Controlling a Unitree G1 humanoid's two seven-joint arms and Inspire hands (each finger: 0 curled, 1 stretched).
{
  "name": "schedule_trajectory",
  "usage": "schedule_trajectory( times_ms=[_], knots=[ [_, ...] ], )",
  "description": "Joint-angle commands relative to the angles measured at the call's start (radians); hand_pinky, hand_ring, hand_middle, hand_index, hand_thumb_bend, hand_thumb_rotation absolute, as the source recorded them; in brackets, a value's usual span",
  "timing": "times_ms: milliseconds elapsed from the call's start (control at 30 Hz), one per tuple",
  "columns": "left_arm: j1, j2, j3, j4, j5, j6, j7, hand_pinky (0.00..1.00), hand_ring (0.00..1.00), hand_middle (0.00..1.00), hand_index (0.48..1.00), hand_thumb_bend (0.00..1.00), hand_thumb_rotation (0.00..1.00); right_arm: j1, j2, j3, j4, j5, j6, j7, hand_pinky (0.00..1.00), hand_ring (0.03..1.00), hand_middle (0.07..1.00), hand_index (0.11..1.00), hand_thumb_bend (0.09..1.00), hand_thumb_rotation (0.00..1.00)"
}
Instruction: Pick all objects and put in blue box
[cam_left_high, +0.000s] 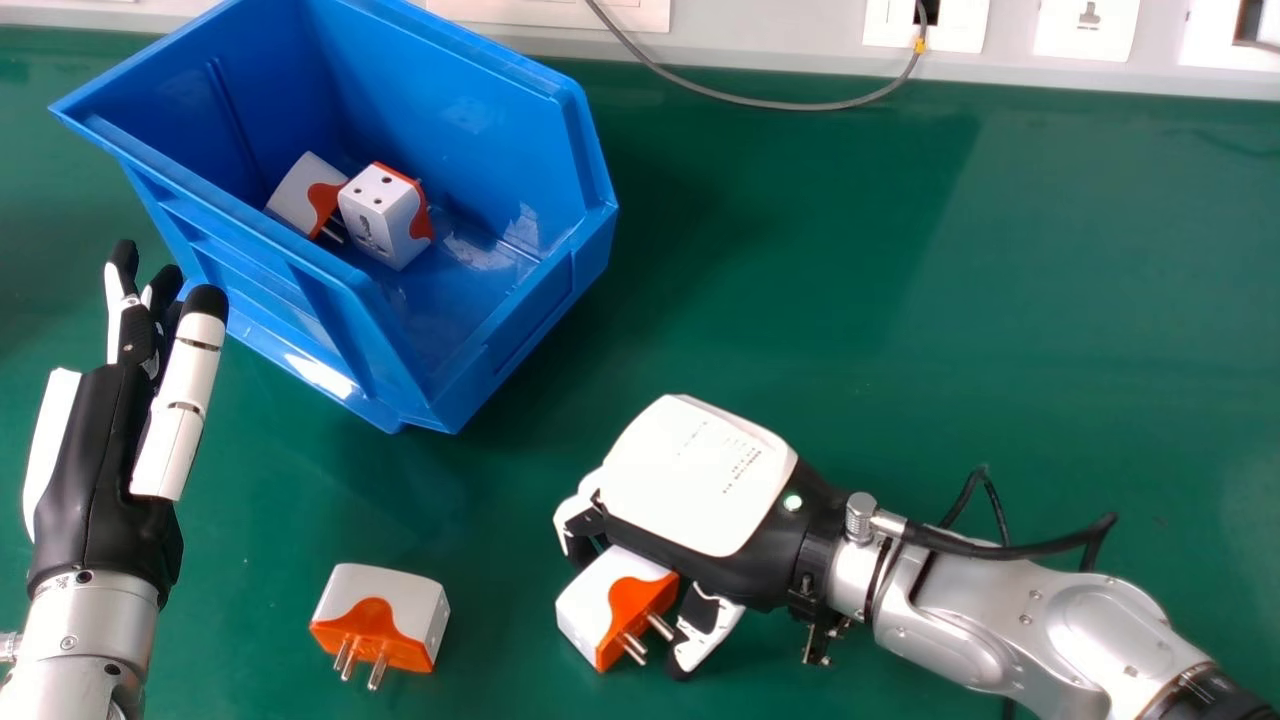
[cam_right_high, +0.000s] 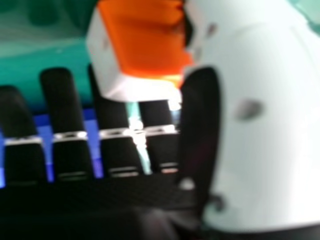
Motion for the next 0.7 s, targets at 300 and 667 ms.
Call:
schedule_trajectory(
  times_ms=[300, 667],
  knots=[
    [-0.010, 0.004, 0.003, -0.033, -0.007, 0.005, 0.008, 1.00, 1.00, 1.00, 1.000, 0.46, 0.87, -0.006, 0.023, -0.008, 0.002, -0.019, 0.125, 0.092, 0.11, 0.219, 0.304, 0.489, 0.521, 0.07],
    [-0.009, 0.007, 0.003, -0.028, -0.004, 0.002, 0.004, 1.00, 1.00, 1.00, 1.000, 0.46, 0.87, 0.026, 0.040, -0.060, -0.068, 0.087, 0.172, 0.191, 0.03, 0.092, 0.161, 0.479, 0.510, 0.12]
  ],
)
